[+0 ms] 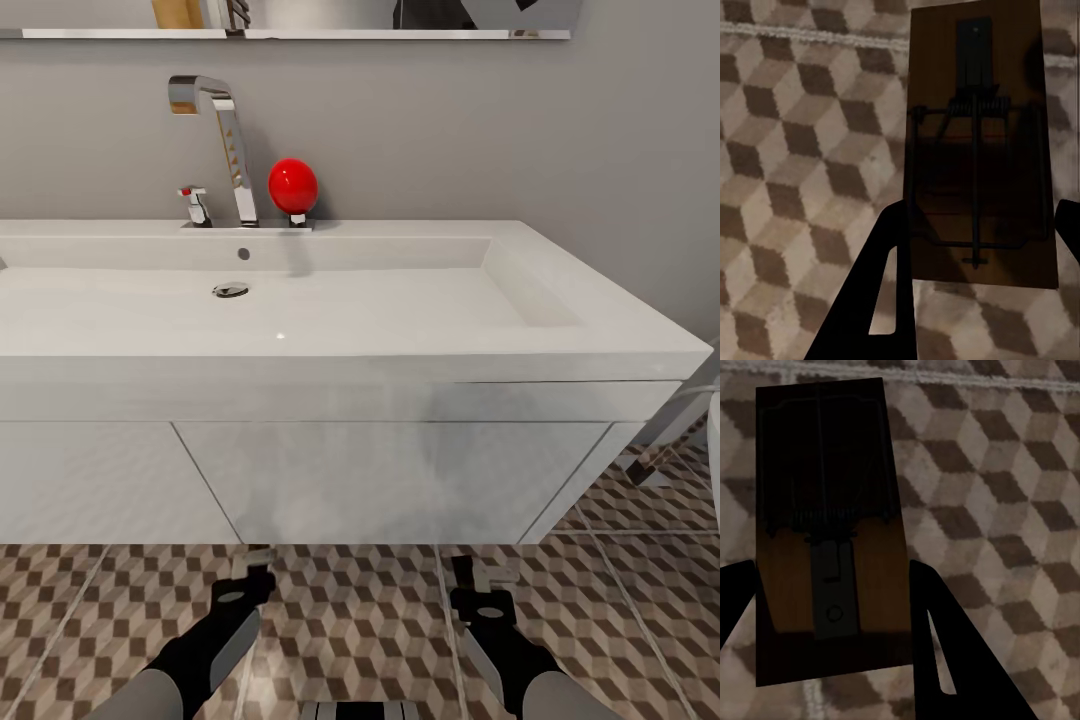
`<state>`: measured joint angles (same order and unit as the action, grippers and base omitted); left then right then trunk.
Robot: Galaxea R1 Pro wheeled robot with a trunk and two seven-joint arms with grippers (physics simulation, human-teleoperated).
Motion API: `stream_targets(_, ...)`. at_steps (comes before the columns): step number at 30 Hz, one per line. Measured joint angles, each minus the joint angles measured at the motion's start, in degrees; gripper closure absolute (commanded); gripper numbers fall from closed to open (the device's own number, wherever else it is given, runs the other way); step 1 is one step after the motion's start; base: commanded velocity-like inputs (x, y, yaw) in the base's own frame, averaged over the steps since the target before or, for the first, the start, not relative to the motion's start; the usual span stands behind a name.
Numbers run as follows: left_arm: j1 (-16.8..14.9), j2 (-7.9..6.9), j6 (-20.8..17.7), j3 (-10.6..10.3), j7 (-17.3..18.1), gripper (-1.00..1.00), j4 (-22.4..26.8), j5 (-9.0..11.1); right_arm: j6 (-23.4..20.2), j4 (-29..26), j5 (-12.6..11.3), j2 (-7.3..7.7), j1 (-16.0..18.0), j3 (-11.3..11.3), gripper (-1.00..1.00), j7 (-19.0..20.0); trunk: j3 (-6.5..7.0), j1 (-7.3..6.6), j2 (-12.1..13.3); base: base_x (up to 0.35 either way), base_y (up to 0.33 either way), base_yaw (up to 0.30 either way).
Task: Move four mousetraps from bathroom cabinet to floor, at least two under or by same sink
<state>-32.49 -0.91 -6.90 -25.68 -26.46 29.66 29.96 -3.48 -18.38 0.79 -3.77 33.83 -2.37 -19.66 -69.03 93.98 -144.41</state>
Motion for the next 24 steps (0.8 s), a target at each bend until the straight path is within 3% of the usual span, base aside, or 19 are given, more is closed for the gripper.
stream_targets(5,0.0,0.17,-0.7,-0.4,0.4,1.00,-0.1,0.2,0.0,0.0,0.0,-0.01,0.0,0.0,1.00,0.0,0.00,0.00,0.0,0.000,0.000,0.000)
stream_targets(11,0.0,0.00,-5.0,-0.2,1.1,1.00,0.0,0.5,-0.1,-0.1,0.0,-0.10,0.0,-0.1,1.00,0.4,0.00,0.00,0.0,0.000,0.000,0.000)
stream_targets(17,0.0,0.06,-6.4,-0.1,5.5,1.00,0.2,-0.1,-0.1,-0.4,0.0,-0.16,0.0,-0.1,1.00,0.7,0.00,0.00,0.0,0.000,0.000,0.000)
stream_targets(24,0.0,0.06,-6.6,-0.1,7.3,1.00,0.7,-0.2,-0.1,-0.5,0.0,-0.13,0.0,-0.2,1.00,0.8,0.00,0.00,0.0,0.000,0.000,0.000)
